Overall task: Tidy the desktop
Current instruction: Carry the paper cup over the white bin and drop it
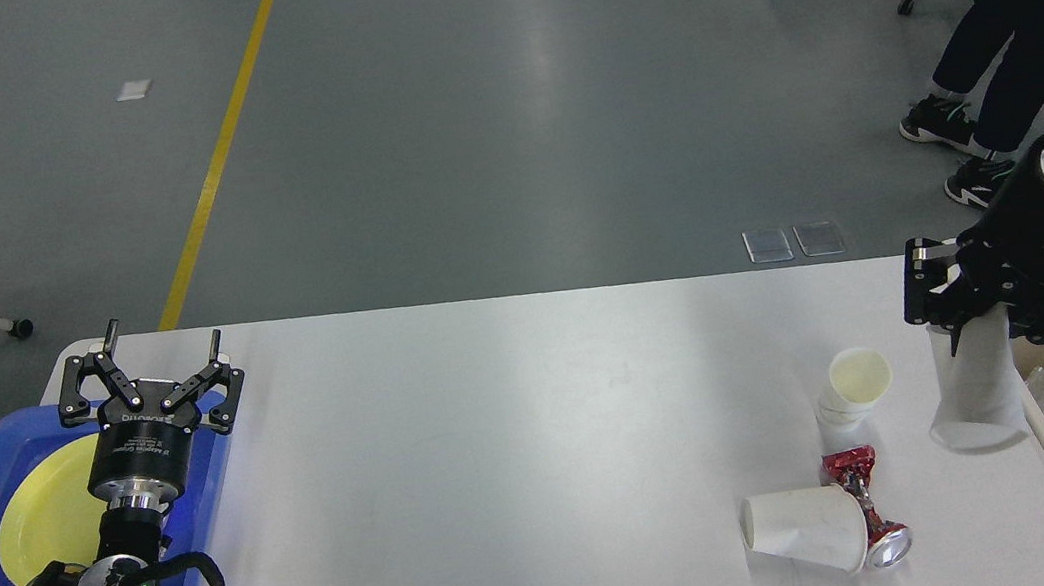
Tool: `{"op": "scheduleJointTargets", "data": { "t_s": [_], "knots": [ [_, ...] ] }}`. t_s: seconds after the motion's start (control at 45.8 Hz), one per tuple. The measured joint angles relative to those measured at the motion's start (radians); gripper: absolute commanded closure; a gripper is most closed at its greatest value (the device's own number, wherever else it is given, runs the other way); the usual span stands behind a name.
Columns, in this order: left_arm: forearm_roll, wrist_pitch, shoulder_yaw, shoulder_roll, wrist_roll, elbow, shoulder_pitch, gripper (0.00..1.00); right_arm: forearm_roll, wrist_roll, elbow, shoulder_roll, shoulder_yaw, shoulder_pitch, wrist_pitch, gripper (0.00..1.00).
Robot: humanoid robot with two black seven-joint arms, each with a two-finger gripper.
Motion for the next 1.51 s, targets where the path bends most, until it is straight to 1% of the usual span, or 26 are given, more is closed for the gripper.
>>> {"op": "scheduleJointTargets", "data": {
  "t_s": [0.153, 0.24, 0.306, 0.393, 0.437, 0.503, 0.546, 0.634, 0.787, 0.918, 0.983, 1.18, 1.399, 1.508],
  "knots": [
    [0.000, 0.000, 0.000, 0.000, 0.000, 0.000, 0.000, 0.04, 0.000, 0.003, -0.006, 0.000, -0.005, -0.003, -0.024, 1.00],
    [0.000, 0.000, 0.000, 0.000, 0.000, 0.000, 0.000, 0.04, 0.001, 0.014, -0.024, -0.004, -0.018, -0.011, -0.055, 1.00],
    [0.000, 0.000, 0.000, 0.000, 0.000, 0.000, 0.000, 0.04, 0.004, 0.046, -0.042, -0.005, -0.048, -0.024, -0.081, 1.00],
    [0.000, 0.000, 0.000, 0.000, 0.000, 0.000, 0.000, 0.04, 0.004, 0.120, -0.075, -0.004, -0.107, -0.048, -0.096, 1.00],
    [0.000, 0.000, 0.000, 0.000, 0.000, 0.000, 0.000, 0.04, 0.002, 0.150, -0.095, -0.003, -0.133, -0.070, -0.098, 1.00],
    [0.000, 0.000, 0.000, 0.000, 0.000, 0.000, 0.000, 0.04, -0.002, 0.170, -0.132, -0.006, -0.159, -0.114, -0.100, 1.00],
    [0.000, 0.000, 0.000, 0.000, 0.000, 0.000, 0.000, 0.04, -0.004, 0.175, -0.169, -0.015, -0.170, -0.154, -0.102, 1.00],
    [0.000, 0.000, 0.000, 0.000, 0.000, 0.000, 0.000, 0.04, -0.004, 0.177, -0.249, -0.048, -0.174, -0.245, -0.110, 1.00],
    [0.000, 0.000, 0.000, 0.000, 0.000, 0.000, 0.000, 0.04, 0.005, 0.176, -0.454, -0.139, -0.145, -0.443, -0.157, 1.00],
    [0.000, 0.000, 0.000, 0.000, 0.000, 0.000, 0.000, 0.04, 0.005, 0.175, -0.636, -0.231, -0.060, -0.613, -0.194, 1.00],
    [0.000, 0.000, 0.000, 0.000, 0.000, 0.000, 0.000, 0.04, 0.004, 0.174, -0.740, -0.254, -0.009, -0.715, -0.199, 1.00],
    [0.000, 0.000, 0.000, 0.000, 0.000, 0.000, 0.000, 0.04, 0.004, 0.174, -1.048, -0.265, 0.149, -1.026, -0.206, 1.00],
    [0.000, 0.000, 0.000, 0.000, 0.000, 0.000, 0.000, 0.04, 0.001, 0.173, -1.305, -0.250, 0.319, -1.283, -0.233, 1.00],
    [0.000, 0.000, 0.000, 0.000, 0.000, 0.000, 0.000, 0.04, 0.001, 0.173, -1.415, -0.212, 0.388, -1.389, -0.261, 1.00]
  ]
}}
